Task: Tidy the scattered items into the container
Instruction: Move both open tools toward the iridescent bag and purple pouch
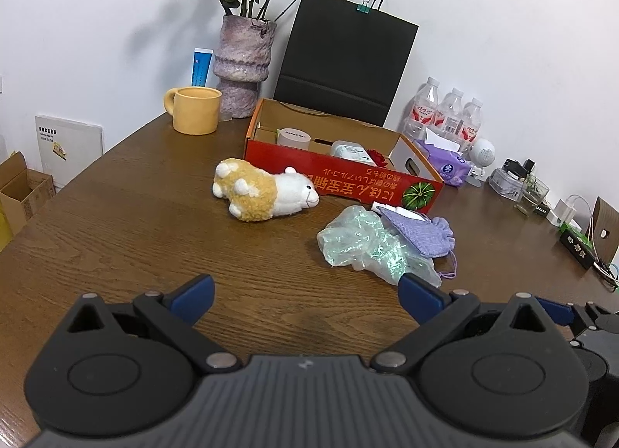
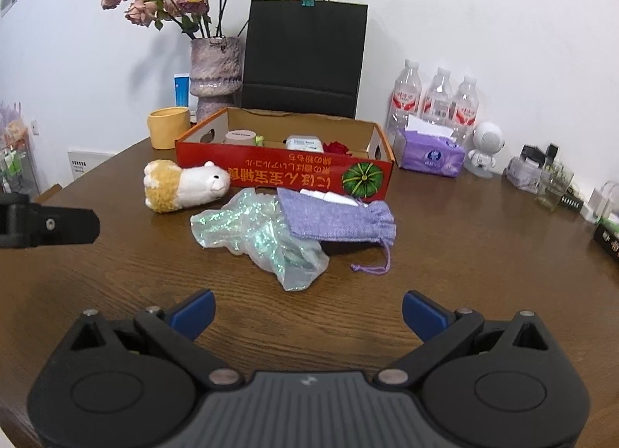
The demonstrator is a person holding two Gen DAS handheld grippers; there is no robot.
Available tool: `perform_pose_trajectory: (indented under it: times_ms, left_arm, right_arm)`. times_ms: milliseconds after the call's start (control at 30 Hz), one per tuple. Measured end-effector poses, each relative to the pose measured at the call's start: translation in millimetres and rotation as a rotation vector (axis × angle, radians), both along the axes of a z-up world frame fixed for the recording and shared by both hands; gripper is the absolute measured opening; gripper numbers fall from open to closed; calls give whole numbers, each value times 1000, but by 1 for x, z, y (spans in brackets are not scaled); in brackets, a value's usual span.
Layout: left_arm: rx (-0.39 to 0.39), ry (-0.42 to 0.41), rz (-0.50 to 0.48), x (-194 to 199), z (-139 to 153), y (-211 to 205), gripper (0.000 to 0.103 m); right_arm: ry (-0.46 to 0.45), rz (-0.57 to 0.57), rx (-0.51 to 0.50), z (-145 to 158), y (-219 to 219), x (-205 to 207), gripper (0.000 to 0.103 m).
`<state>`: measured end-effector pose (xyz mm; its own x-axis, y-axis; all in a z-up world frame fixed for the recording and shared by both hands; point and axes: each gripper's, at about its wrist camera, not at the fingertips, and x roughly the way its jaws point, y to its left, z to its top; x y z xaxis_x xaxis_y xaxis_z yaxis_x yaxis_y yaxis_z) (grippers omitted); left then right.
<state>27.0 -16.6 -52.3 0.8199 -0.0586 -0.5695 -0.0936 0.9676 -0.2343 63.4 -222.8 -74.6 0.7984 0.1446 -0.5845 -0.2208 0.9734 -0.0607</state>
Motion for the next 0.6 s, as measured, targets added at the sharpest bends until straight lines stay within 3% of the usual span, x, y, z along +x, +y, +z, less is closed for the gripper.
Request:
perform_pose_trajectory:
  times_ms: [600]
  left_arm:
    - [73,32,-86,41,-24,-13,103]
  right_arm:
    - [18,-30,39,-29,-18,42,103]
